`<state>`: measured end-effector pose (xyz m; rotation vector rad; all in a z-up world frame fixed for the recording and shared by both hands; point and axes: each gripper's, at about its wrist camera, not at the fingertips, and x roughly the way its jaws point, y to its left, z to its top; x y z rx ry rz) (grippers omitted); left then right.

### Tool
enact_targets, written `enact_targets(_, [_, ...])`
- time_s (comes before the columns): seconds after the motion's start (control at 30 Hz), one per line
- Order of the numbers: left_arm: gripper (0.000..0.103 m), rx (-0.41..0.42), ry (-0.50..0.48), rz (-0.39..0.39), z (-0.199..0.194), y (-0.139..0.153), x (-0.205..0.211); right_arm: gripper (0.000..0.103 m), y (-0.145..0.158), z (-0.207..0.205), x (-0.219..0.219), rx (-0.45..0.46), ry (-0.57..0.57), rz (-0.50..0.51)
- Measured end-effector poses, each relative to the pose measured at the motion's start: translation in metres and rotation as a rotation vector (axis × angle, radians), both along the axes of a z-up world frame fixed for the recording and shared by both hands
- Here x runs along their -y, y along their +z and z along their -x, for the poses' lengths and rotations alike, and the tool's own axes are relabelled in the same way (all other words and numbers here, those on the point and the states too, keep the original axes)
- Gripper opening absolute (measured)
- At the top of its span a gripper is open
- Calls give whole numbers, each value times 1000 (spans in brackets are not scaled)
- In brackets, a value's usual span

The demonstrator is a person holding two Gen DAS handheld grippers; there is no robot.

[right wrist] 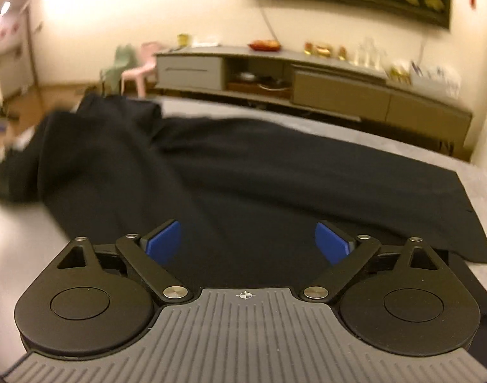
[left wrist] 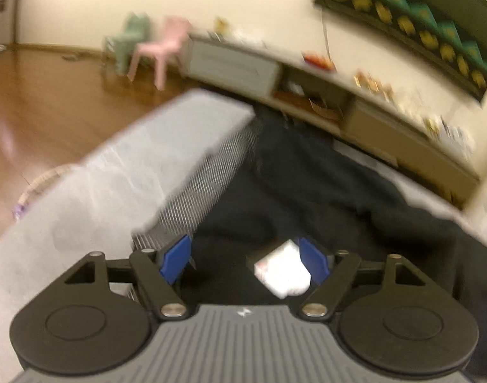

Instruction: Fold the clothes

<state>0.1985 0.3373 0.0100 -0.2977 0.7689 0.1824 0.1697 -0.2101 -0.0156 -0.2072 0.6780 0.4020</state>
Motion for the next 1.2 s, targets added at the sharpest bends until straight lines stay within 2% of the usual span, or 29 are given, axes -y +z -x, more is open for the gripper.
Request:
enact_targets(0.03, [77,-12,-39,-18,-4,-4,8,92,-11,4,-7,-20,11,42])
enact_targets(0.1, [77,-26,-101,-67,-12,-11,25,90,-16,1,-8,-31,6,46])
enact_targets(0.27, [76,-52,-86,-154,-45,-29,49,91,-22,-11,-7,-53,-13,36])
enact_targets(0.43, [76,-110,-52,-131,-65,-48,54,91,-27,-20,-5,-71,-30,22])
enact_targets(0.5, [68,-110,-72,-114,-65,-48,55,91,-25,-18,-1,-70,-35,12])
enact_targets(0.53, [48,-108,-83,-105,-65,-48,55,91,-24,-17,2,-68,-32,7])
enact_targets(0.57, [34,-93,-98,-99,-64,-45,56,91,-22,-16,3,-64,-31,3])
enact_targets(0.6, [27,-73,-114,-93,-62,-41,56,91,-20,-15,4,-63,-28,1])
enact_targets(0.67, [1,-37,-126,-62,-56,-32,55,91,-18,-16,3,-61,-18,-1])
enact_targets(0.7, [0,-19,-128,-38,-53,-27,53,91,-17,-15,2,-59,-12,3])
enact_targets(0.8, [2,17,-111,-40,-42,-19,48,91,-14,-12,2,-51,0,18])
enact_targets(0.83, [11,24,-102,-54,-40,-17,46,91,-13,-11,3,-51,0,18])
enact_targets(0.87, [30,25,-103,-59,-42,-18,44,91,-12,-11,3,-53,-1,12])
enact_targets(0.9, [41,15,-113,-65,-48,-22,42,91,-12,-11,3,-56,-3,5])
enact_targets(0.93, [61,2,-115,-67,-54,-28,42,91,-12,-11,3,-60,-4,-2])
enact_targets(0.97, [65,-11,-113,-68,-60,-34,41,91,-11,-10,1,-62,-1,-8])
enact_targets(1.13, [67,-66,-163,-70,-95,-54,46,91,-16,-5,-10,-73,48,20])
enact_targets(1.2, [73,-62,-174,-70,-103,-56,51,91,-20,-5,-13,-80,61,41])
